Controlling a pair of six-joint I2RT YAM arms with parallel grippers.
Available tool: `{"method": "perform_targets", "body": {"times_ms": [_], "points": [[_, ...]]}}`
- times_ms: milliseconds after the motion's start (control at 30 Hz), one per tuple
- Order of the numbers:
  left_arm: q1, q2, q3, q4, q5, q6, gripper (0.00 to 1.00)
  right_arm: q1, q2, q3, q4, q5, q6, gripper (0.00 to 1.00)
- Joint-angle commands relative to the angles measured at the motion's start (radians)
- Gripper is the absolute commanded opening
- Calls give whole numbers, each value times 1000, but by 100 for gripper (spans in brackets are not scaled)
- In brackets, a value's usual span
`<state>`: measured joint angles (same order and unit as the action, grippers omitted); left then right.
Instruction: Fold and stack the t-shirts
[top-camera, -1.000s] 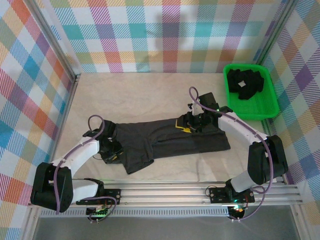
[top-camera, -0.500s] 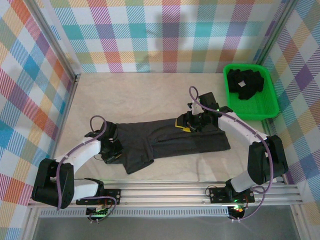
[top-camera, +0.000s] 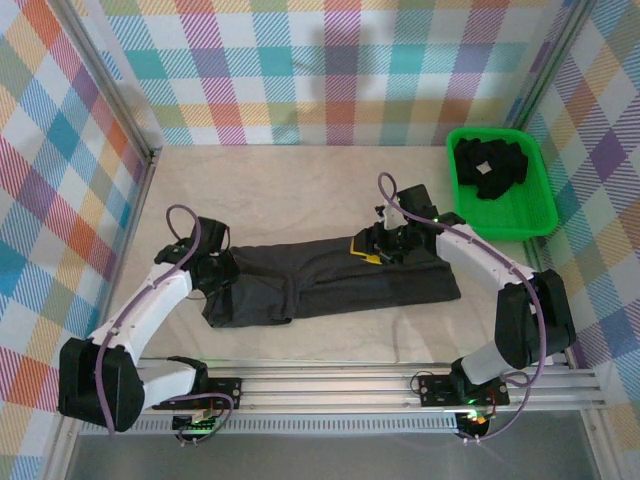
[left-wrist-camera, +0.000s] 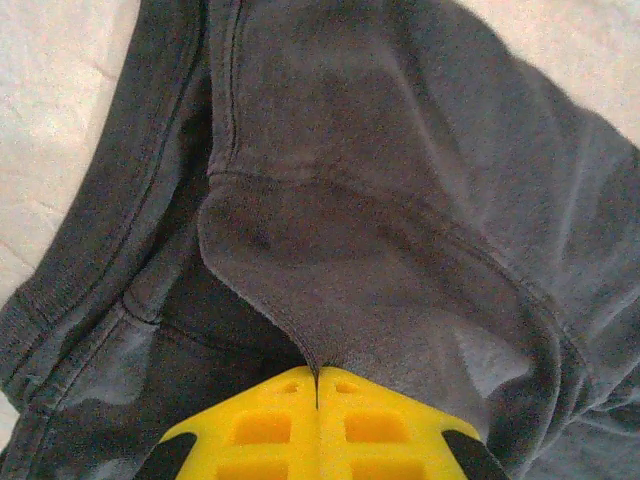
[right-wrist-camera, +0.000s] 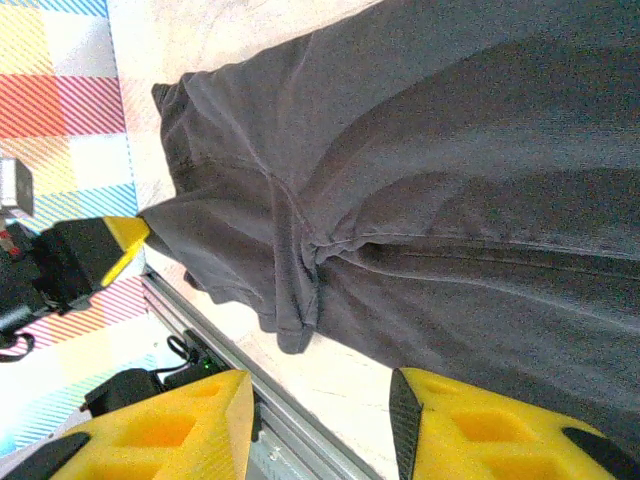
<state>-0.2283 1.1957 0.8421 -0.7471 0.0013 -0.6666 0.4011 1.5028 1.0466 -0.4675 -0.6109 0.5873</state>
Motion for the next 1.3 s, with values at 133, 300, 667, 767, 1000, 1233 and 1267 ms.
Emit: {"method": "perform_targets", "body": {"times_ms": [133,300,667,767,1000,1233,1267], "points": [[63,173,101,-80,-90,93,0,7,13,39,-11,2,-8,42],[86,266,122,-57,-147,133,0,6,-2,22,-16,6,-9,41],[92,351,163,-67,-235,141,16,-8,-20,23,-85,85,-50,41],[22,280,205,-169,-307,63,42,-35,-21,40,-136,141,-82,40],[-153,145,123,-199,-150,-307,28,-154,19,74,-240,312,-145,35],[-140,281,108,-65,-45,-439,16,-192,230,233,-407,589,-228,26],[-125,313,124,-56,-41,-436,16,-192,254,250,-418,620,-232,26]]}}
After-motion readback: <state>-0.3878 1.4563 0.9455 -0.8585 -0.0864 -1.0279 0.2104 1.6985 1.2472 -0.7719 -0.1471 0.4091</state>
